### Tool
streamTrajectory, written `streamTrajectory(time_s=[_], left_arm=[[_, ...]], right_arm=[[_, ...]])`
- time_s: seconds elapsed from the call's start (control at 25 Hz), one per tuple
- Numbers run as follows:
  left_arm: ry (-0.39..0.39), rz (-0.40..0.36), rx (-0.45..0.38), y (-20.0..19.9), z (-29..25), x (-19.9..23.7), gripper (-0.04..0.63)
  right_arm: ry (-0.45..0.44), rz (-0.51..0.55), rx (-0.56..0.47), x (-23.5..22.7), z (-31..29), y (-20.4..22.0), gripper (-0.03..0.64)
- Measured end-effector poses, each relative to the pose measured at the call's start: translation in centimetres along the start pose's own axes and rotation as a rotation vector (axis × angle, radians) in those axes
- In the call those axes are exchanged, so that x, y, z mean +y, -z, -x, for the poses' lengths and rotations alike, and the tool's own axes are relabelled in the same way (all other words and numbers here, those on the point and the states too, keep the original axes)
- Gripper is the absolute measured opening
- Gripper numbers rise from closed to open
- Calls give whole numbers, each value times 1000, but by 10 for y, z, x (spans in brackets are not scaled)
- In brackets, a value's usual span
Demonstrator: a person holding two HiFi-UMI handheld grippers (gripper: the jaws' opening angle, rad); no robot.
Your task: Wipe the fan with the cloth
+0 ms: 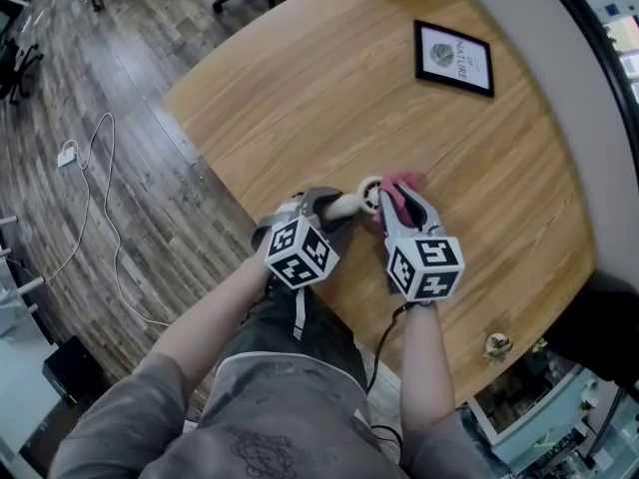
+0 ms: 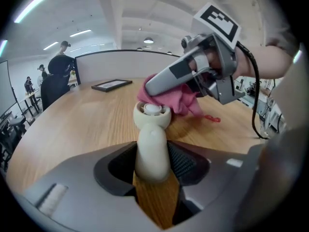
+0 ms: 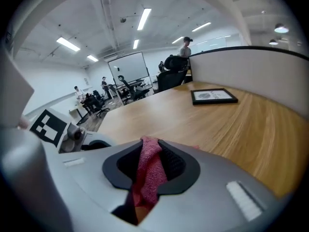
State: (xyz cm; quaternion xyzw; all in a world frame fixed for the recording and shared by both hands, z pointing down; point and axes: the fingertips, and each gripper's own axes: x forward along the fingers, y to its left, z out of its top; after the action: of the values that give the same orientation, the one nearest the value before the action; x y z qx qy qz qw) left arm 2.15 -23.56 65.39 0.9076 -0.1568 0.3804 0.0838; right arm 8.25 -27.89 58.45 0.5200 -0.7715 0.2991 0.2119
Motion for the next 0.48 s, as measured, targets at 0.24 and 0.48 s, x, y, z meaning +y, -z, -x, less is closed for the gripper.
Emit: streamTrajectory(time_s=[0.24,0.48], left_arm=[[1,2,1,-1,0,0,193],[13,-20,0,0,1,-4,193]], right_arm=[[-187,98,52,68,-9,17,72],[-346,135,154,100,-8,39,71]])
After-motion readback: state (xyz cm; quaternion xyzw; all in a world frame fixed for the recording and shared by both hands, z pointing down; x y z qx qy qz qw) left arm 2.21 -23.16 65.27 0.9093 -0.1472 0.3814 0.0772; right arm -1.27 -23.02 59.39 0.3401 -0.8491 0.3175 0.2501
